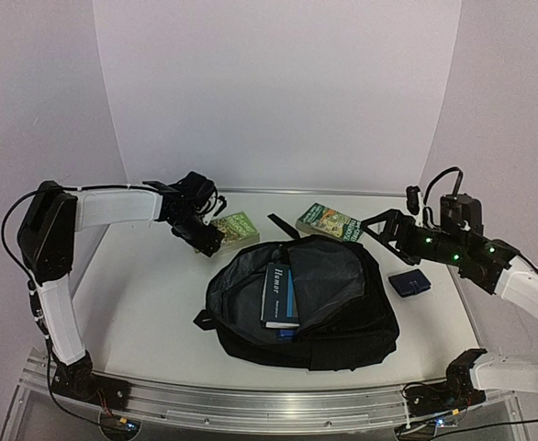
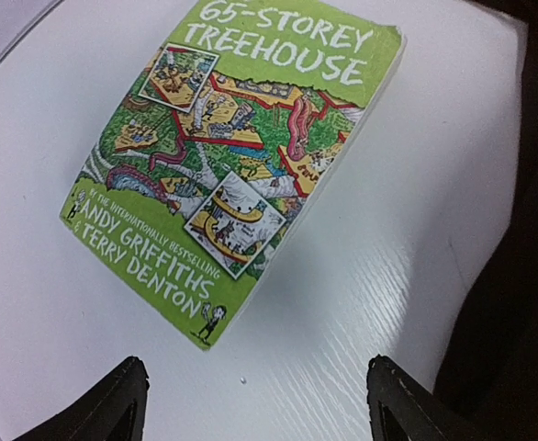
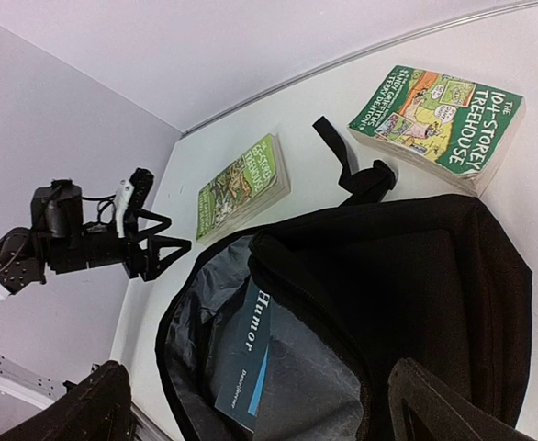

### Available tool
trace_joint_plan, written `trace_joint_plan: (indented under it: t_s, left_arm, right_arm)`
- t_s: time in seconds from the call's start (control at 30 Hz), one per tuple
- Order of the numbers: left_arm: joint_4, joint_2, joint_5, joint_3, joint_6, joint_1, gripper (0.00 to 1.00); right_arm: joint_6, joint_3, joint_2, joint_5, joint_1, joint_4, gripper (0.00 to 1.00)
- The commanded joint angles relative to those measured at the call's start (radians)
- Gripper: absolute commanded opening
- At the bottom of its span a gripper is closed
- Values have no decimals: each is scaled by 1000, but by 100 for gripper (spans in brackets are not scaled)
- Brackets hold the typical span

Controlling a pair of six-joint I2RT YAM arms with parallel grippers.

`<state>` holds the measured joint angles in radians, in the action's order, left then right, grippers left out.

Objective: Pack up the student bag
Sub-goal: Adjust the book at the center of the board.

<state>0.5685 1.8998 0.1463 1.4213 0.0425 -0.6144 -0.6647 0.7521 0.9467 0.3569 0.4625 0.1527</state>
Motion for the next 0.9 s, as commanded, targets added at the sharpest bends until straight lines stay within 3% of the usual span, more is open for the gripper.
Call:
trace_joint_plan:
  t_s: [0.0,0.4,0.53,0.87]
  left_arm:
    - [7,107,76,79,124,4,84]
    - [-20,217,124,109,204,22,82]
    - [-79,209,136,78,235,22,60]
    - [-159,170,142,15,298,22,24]
  right_arm:
    - [-12,-5,-40,2,-3,-33,97]
    - [-19,-24,-63,-1,-3,-33,97]
    - [-18,-21,-60,0,-4,-33,97]
    - [-25,-28,-74,4,-3,-33,97]
